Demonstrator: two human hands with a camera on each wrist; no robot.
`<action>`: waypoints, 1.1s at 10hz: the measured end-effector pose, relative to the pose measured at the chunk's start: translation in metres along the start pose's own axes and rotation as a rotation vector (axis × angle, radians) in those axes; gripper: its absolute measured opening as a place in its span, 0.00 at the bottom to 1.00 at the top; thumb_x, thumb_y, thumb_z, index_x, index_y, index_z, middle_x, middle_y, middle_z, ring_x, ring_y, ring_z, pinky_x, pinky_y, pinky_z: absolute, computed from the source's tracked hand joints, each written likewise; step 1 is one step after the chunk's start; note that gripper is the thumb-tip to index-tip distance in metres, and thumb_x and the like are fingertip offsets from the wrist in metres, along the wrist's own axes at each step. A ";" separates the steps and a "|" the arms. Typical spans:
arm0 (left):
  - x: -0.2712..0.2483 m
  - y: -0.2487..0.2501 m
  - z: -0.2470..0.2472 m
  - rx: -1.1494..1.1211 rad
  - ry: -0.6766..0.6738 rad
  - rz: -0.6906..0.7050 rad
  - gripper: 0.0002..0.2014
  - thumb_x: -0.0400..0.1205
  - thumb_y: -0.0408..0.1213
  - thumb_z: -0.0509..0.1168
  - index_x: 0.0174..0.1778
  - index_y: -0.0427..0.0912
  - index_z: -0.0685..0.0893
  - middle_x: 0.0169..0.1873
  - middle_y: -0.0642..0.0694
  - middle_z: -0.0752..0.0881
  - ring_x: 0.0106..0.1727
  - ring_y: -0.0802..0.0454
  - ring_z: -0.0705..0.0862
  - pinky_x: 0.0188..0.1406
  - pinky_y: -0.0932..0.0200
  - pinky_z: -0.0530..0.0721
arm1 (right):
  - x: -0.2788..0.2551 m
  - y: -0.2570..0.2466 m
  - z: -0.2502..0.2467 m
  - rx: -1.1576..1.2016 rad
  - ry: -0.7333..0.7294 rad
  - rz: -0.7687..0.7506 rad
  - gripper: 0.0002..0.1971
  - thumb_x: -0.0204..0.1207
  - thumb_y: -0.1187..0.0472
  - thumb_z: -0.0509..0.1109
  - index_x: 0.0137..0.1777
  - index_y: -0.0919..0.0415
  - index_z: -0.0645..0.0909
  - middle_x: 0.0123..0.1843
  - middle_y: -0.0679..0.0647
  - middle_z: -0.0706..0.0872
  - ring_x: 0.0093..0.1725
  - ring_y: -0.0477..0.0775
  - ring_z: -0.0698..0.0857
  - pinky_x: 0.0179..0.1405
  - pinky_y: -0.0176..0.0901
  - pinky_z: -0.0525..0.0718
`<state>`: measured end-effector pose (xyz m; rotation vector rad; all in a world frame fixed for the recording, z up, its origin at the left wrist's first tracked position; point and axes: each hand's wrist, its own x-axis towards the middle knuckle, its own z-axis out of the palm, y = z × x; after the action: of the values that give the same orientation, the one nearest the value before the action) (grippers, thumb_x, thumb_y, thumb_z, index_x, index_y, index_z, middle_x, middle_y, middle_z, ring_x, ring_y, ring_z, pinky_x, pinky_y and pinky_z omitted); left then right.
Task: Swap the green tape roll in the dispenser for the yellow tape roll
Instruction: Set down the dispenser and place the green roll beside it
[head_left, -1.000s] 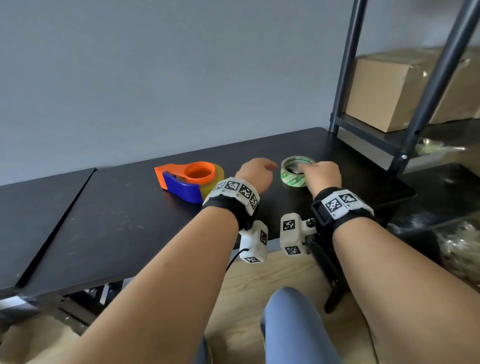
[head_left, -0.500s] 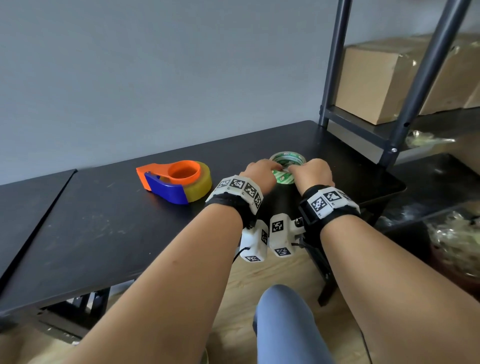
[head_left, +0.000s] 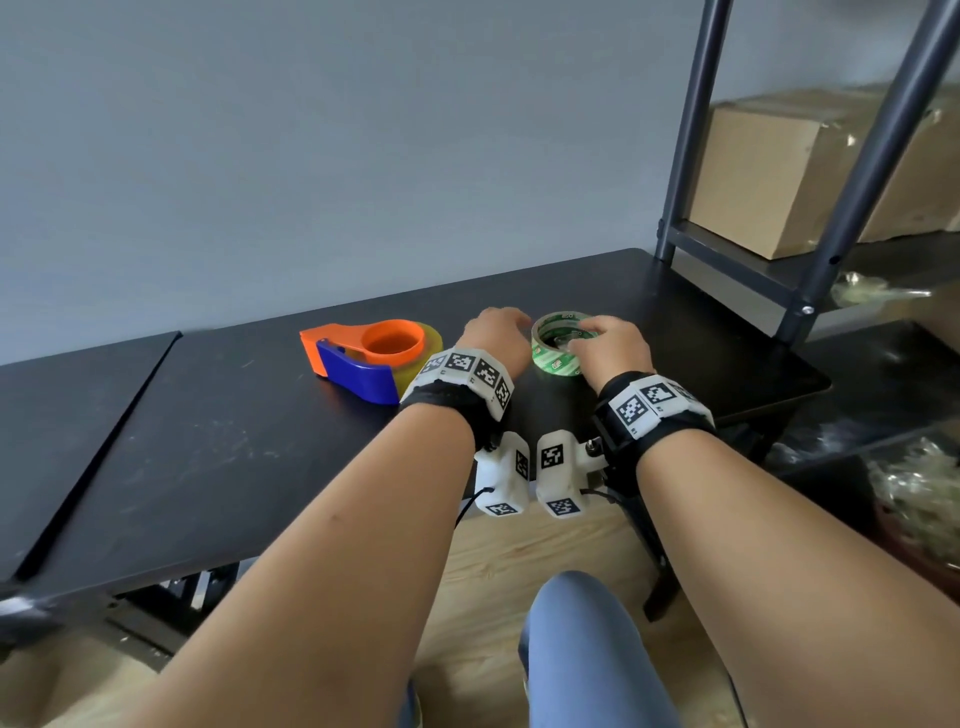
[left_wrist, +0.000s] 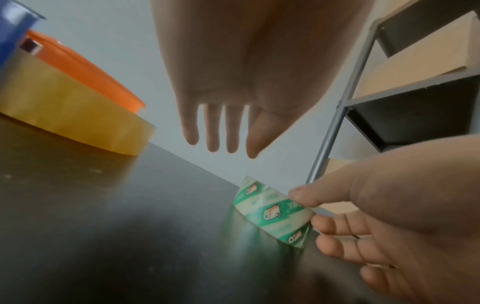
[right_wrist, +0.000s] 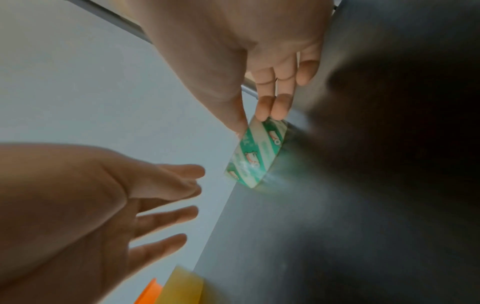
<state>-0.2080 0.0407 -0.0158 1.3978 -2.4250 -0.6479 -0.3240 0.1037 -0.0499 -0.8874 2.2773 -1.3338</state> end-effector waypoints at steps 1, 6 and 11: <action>-0.002 -0.011 -0.012 0.086 0.048 -0.115 0.27 0.81 0.28 0.56 0.78 0.48 0.74 0.75 0.39 0.75 0.75 0.39 0.74 0.71 0.44 0.78 | -0.006 -0.008 0.009 -0.046 -0.023 -0.001 0.07 0.73 0.55 0.69 0.47 0.49 0.89 0.58 0.53 0.91 0.60 0.61 0.86 0.68 0.61 0.79; -0.025 -0.066 -0.047 0.368 0.076 -0.209 0.11 0.86 0.31 0.57 0.61 0.43 0.81 0.58 0.40 0.83 0.52 0.40 0.79 0.45 0.62 0.78 | -0.015 -0.043 0.072 -0.171 -0.195 -0.052 0.15 0.75 0.49 0.70 0.55 0.56 0.89 0.61 0.55 0.89 0.63 0.62 0.84 0.70 0.60 0.77; -0.026 -0.131 -0.076 0.026 0.131 -0.142 0.16 0.80 0.25 0.60 0.51 0.54 0.72 0.50 0.52 0.75 0.49 0.49 0.72 0.38 0.71 0.69 | -0.009 -0.076 0.126 -0.359 -0.265 -0.116 0.15 0.79 0.54 0.63 0.61 0.47 0.87 0.67 0.51 0.85 0.67 0.61 0.81 0.72 0.59 0.73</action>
<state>-0.0640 -0.0127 -0.0167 1.5818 -2.2569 -0.5396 -0.2179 0.0009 -0.0463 -1.2470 2.3143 -0.7974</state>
